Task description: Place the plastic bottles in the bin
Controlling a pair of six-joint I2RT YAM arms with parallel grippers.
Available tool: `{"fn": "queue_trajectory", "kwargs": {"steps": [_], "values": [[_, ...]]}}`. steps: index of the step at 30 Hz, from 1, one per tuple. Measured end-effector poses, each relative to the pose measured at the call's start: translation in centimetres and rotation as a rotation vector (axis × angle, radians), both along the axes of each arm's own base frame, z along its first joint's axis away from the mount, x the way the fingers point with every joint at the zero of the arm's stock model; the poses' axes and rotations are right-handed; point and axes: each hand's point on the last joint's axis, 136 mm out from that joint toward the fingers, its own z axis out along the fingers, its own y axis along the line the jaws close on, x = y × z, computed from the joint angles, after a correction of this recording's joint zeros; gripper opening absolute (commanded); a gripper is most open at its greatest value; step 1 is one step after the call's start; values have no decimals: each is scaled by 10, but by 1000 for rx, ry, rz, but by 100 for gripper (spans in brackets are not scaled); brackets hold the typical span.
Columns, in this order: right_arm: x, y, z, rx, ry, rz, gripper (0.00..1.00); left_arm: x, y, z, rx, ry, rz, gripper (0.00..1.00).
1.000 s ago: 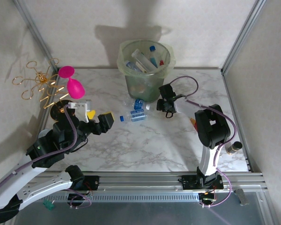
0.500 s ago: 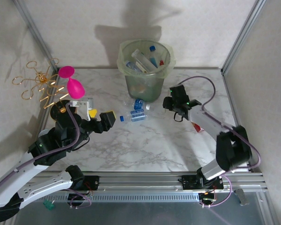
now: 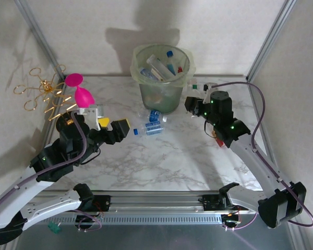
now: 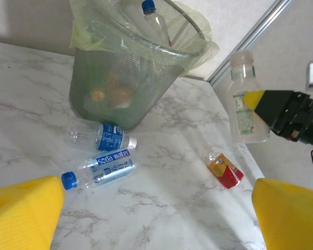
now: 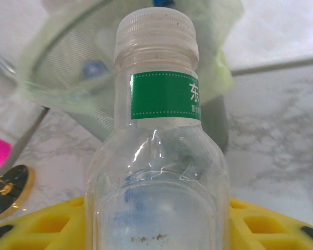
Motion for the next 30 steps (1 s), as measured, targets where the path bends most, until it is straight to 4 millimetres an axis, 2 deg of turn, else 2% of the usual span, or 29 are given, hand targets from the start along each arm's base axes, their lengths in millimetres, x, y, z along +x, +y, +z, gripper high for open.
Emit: {"fn": "queue_trajectory", "kwargs": {"steps": [4,8,12,14,16,21,23,25,27,30], "values": [[7,13,44,24,-87,58,45,4,-5,-3,9,10,-4,92],[27,32,87,52,-171,112,45,7,-8,-7,21,21,-4,93],[53,56,107,67,-213,173,45,8,-9,-5,1,18,0,93],[68,66,112,65,-223,194,45,9,-11,-10,-6,25,3,93],[83,77,114,63,-231,213,45,12,-14,-23,-4,47,6,93],[122,102,111,54,-240,254,45,27,-17,-83,-12,171,14,91],[139,112,106,49,-240,264,45,34,-10,-110,-45,228,35,91],[153,121,99,43,-233,278,45,40,1,-128,-84,263,64,92],[165,129,90,38,-222,290,45,44,10,-136,-111,276,86,92],[182,140,74,29,-198,307,45,52,16,-127,-151,245,99,92]]}}
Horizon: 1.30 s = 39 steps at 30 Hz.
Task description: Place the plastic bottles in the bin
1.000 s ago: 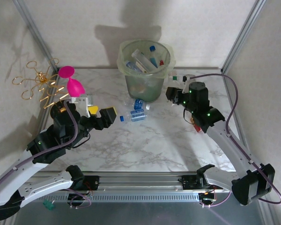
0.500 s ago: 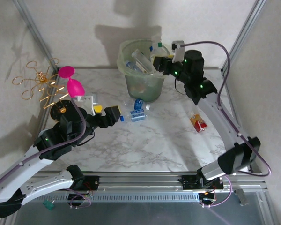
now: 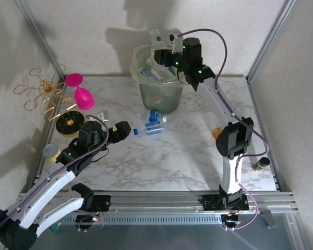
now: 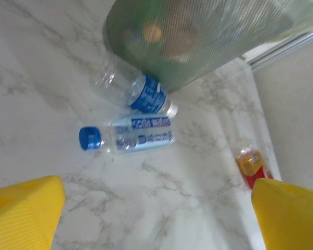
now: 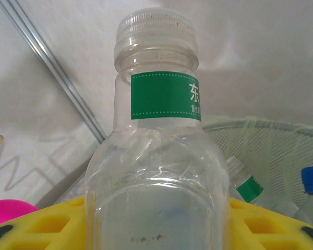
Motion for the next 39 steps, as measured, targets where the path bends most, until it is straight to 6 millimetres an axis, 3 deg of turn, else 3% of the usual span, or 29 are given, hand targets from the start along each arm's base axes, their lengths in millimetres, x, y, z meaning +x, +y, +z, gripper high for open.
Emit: {"fn": "queue_trajectory", "kwargs": {"steps": [6,11,17,23,28,32,35,39], "values": [[16,21,-35,-51,46,56,46,6,-2,20,-3,-44,-12,93],[4,36,-61,-108,93,103,47,11,-5,35,11,-78,-23,93],[-6,41,-88,-161,153,127,51,15,-7,27,38,-60,-35,93],[-3,36,-93,-187,170,91,56,16,-8,22,72,-34,-43,93],[-5,33,-90,-195,179,83,68,19,-7,32,104,-55,-47,92],[-7,30,-79,-193,177,76,86,28,-9,26,156,-20,-51,92],[-12,22,-59,-190,145,65,91,34,-13,16,202,13,-56,91],[-33,-3,1,-153,56,27,91,34,-26,14,273,9,-73,91]]}}
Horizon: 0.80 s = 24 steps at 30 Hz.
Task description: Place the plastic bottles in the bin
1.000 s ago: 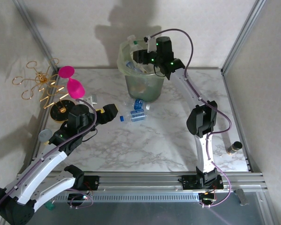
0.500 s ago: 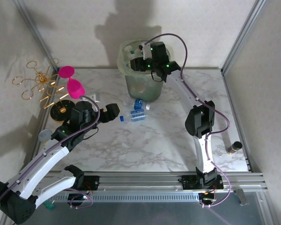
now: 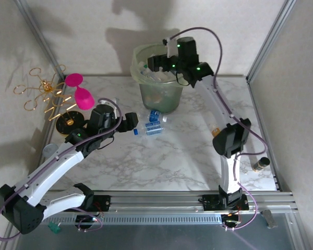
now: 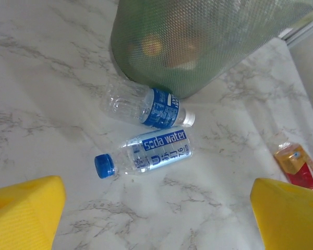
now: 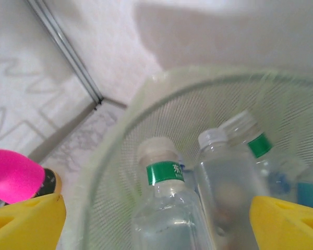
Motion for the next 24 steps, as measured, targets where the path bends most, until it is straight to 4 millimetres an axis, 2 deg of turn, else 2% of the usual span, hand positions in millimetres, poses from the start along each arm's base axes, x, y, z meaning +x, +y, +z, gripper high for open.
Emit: {"fn": "queue_trajectory", "kwargs": {"steps": [2,5,7,9,12,17,21,24], "values": [[-21,-17,32,27,-53,-21,91,0,-11,1,29,-8,-21,91],[-64,-44,79,97,-142,-41,90,5,-23,-7,78,-1,-40,90],[-96,-60,99,151,-190,-48,90,10,-27,-16,119,12,-36,90],[-121,-73,107,195,-219,-53,91,14,-31,-26,158,24,-36,91],[-144,-88,102,239,-221,-76,91,16,-40,-39,207,38,-65,92],[-167,-101,75,265,-166,-90,93,28,-59,-57,308,45,-143,88],[-185,-110,69,272,-156,-93,94,40,-79,-95,435,90,-230,88],[-201,-118,75,289,-173,-91,96,48,-89,-126,506,136,-273,91]]}}
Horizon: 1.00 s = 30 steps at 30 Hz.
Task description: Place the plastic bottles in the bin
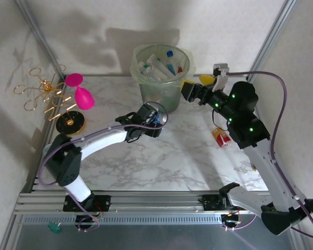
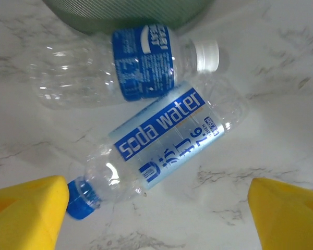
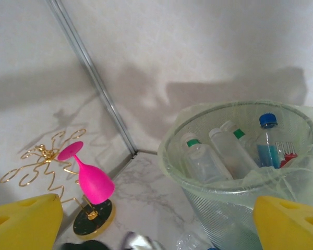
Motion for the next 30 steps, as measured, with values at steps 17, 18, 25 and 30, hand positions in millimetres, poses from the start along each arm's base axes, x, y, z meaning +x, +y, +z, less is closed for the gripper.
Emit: {"fn": "queue_trajectory", "kwargs": {"steps": [17,18,25,30], "values": [[-23,-11,-6,-5,-15,0,99,42,-17,-46,44,33,-30,100],[-23,-11,-7,-6,-14,0,99,43,-19,-48,37,38,-36,100],[-21,-13,-10,-15,-12,-11,99,34,-29,-58,-13,93,-83,94],[-19,-13,-13,-17,-8,-20,99,16,-22,-81,-7,160,-87,89]]}}
